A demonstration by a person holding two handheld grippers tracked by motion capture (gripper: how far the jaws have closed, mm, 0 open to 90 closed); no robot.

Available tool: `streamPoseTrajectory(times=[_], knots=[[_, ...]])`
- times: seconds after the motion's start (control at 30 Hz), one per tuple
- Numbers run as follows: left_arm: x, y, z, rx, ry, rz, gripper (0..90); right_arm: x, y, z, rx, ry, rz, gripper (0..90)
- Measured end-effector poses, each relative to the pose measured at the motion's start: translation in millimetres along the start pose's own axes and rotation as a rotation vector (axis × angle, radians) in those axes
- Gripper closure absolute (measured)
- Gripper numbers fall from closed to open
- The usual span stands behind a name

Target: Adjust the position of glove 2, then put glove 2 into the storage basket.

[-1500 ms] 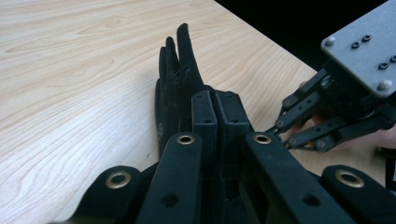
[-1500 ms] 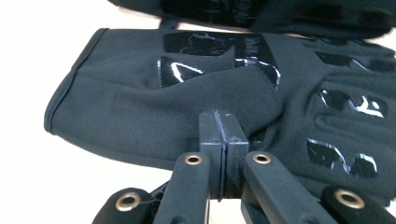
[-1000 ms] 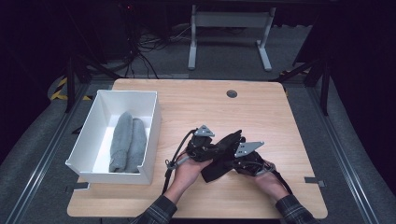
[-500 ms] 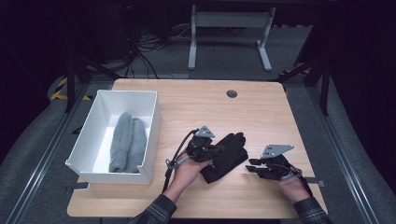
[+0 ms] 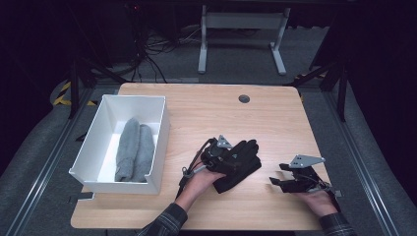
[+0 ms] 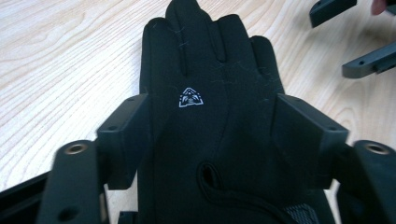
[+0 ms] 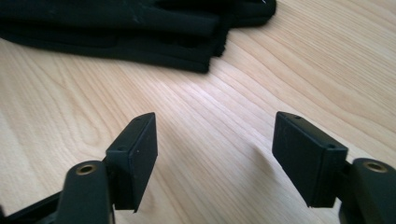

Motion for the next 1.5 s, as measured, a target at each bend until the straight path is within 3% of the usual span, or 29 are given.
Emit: streamPoseTrajectory(times=[0.2, 0.5, 0.77, 1.0, 1.17, 1.27, 1.5], knots=[[13.3, 0.2, 0.5, 0.025, 0.025, -0.046, 18.7, 1.9, -4.3, 7.9, 0.014, -0.015, 0.009, 27.3], [23.7, -4.8, 1.8, 0.062, 0.048, -0.077, 16.9, 5.5, -7.1, 9.0, 0.008, -0.012, -0.002, 26.9], [27.1, -9.0, -0.1, 0.046, 0.019, -0.08, 18.9, 6.3, -6.8, 7.4, 0.002, -0.014, -0.001, 27.1], [25.2, -10.1, 0.7, 0.058, 0.003, -0.094, 29.7, 6.8, -6.5, 7.2, -0.002, -0.015, 0.0, 27.5], [20.7, -10.4, 0.7, 0.063, -0.031, -0.105, 54.0, 7.3, -6.5, 6.6, -0.005, -0.015, 0.004, 27.4], [19.6, -10.5, -0.1, 0.036, -0.066, -0.105, 65.6, 7.8, -7.0, 6.5, -0.006, -0.012, 0.014, 25.9], [15.9, -9.1, -1.1, -0.003, -0.094, -0.107, 70.2, 9.5, -8.3, 5.7, -0.008, -0.013, 0.036, 21.8]])
Point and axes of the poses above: each handheld gripper's, and its own axes: x roughly forward along the jaws, y roughly out of its top, z roughly to its right, the point moved 5 cm from there along x, roughly forward along the jaws, and after that the axes turned 2 degrees about -x, right-handed, at the moved point
